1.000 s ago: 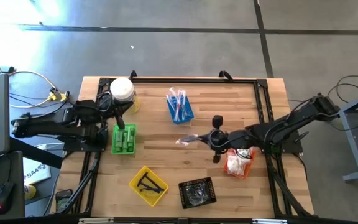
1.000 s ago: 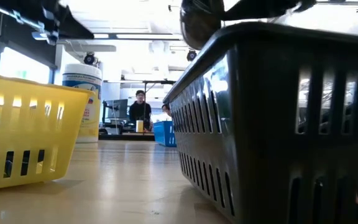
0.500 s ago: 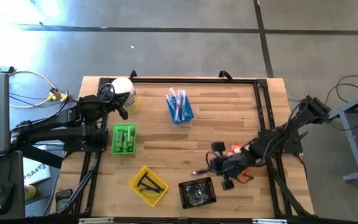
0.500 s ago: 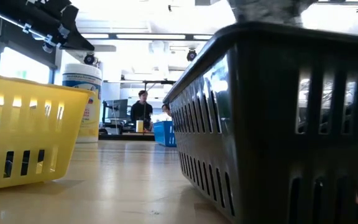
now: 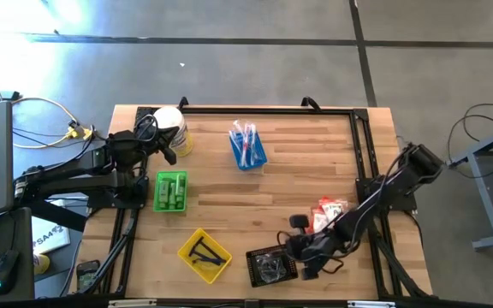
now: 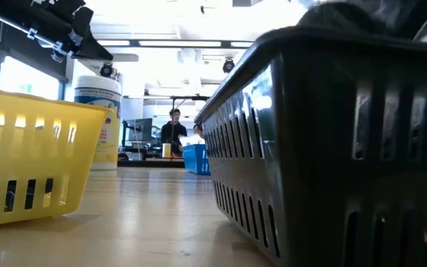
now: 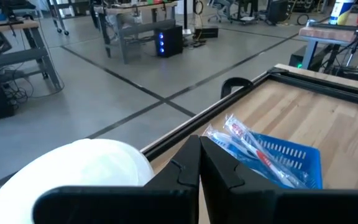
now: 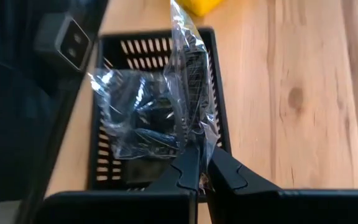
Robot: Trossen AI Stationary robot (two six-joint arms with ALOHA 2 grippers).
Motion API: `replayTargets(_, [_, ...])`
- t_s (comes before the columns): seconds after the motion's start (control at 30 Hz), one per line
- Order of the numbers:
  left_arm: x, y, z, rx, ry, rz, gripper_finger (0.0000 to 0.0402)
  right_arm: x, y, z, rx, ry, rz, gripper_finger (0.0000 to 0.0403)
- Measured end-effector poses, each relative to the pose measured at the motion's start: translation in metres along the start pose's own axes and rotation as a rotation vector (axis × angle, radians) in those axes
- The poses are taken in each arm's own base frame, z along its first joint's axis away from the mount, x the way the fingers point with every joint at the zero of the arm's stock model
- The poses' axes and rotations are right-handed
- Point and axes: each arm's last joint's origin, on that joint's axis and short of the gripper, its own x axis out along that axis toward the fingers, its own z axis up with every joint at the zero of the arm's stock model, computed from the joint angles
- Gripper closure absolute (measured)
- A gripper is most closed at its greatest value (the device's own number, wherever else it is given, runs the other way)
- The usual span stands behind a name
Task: Pick & Place Travel size toiletries
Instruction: Put the black hairbrush into the black bin, then return to Home Position
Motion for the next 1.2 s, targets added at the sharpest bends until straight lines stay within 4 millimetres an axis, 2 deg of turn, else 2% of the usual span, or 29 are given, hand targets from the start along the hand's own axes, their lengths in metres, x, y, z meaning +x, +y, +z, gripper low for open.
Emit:
replayTargets(0.13, [0.0,0.0,0.0,0.0,0.001,-0.004,0.0401,0.01,0.0,-0.003,0.003,0.036,0.018,0.0399])
replayTargets(0.37, [0.0,-0.001,0.0,0.001,0.003,-0.03,0.0401,0.012,0.003,-0.002,0.009,0.03,0.062,0.0385])
replayTargets(0.77, [0.0,-0.001,-0.001,0.009,0.009,-0.029,0.0401,0.01,-0.002,0.003,-0.031,0.044,0.137,0.022])
replayTargets(0.87, [0.0,-0.001,-0.002,0.031,0.019,-0.028,0.0401,0.003,-0.006,0.008,-0.03,0.03,0.161,0.0201])
replayTargets(1.0, [0.0,-0.001,-0.003,0.081,0.034,-0.056,0.0401,-0.018,-0.012,0.015,-0.035,-0.015,0.177,0.0196])
replayTargets(1.2, [-0.002,-0.009,-0.005,0.247,0.029,-0.327,0.0401,-0.074,-0.023,0.031,-0.185,-0.209,0.177,0.0217])
